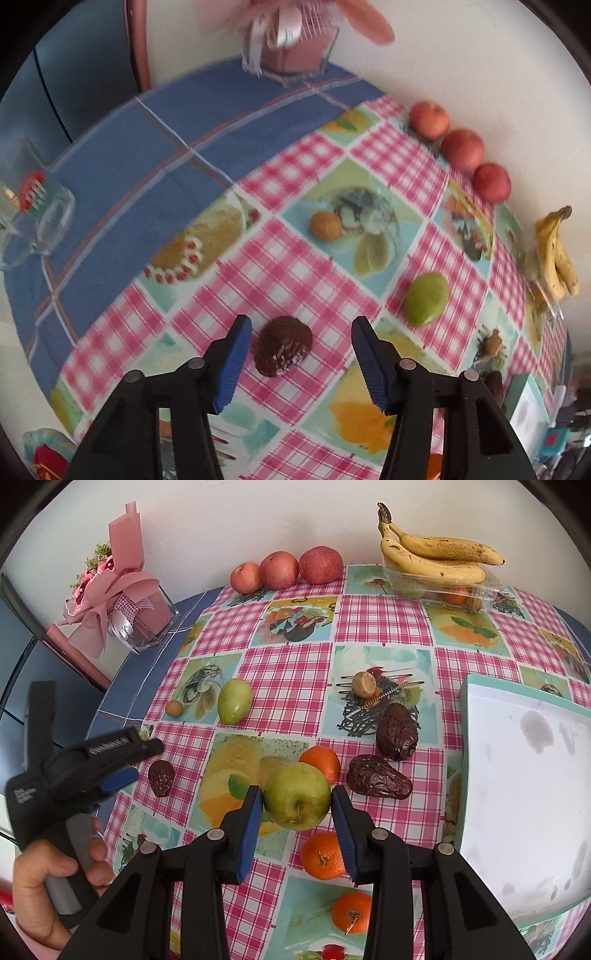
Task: Organize fruits
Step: 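Carry the green apple with the right tool while the left carries the passion fruit over the white tray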
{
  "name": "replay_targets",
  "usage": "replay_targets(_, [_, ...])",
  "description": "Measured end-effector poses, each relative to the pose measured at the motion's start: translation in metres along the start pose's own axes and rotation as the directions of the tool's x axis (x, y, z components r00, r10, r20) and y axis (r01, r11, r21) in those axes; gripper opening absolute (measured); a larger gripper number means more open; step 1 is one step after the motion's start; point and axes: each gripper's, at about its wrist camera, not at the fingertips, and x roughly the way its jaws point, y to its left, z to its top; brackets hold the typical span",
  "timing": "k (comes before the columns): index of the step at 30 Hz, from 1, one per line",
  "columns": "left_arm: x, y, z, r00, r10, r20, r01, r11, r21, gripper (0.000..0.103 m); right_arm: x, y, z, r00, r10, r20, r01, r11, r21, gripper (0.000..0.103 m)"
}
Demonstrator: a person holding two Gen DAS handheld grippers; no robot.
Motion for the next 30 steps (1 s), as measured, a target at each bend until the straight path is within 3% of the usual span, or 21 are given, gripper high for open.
replay_targets(3, [-0.004, 0.000, 0.002, 0.999, 0.030, 0.022, -0.030, 1.000, 0.004, 0.060, -0.001, 0.000, 0.000, 1.000, 0.004, 0.001, -0.004, 1.000, 0.001, 0.040])
replay_targets(11, [0.024, 0.009, -0.006, 0.994, 0.083, -0.069, -0.085, 0.996, -0.022, 0.059, -0.001, -0.002, 0.000, 1.000, 0.003, -0.005, -0.003, 1.000, 0.007, 0.040])
replay_targets(14, [0.030, 0.011, -0.009, 0.994, 0.047, -0.097, -0.051, 0.998, -0.033, 0.041, 0.000, -0.003, 0.000, 1.000, 0.004, -0.006, -0.004, 1.000, 0.007, 0.040])
replay_targets(20, [0.021, 0.001, -0.010, 0.997, 0.014, -0.074, -0.015, 1.000, -0.013, 0.041, -0.001, -0.003, 0.000, 1.000, 0.006, -0.004, -0.006, 1.000, 0.009, 0.040])
replay_targets(30, [-0.021, -0.030, -0.006, 0.996, -0.086, 0.032, 0.084, 0.995, 0.054, 0.041, -0.016, -0.025, 0.005, 0.999, -0.002, 0.036, 0.000, 0.998, 0.067, 0.040])
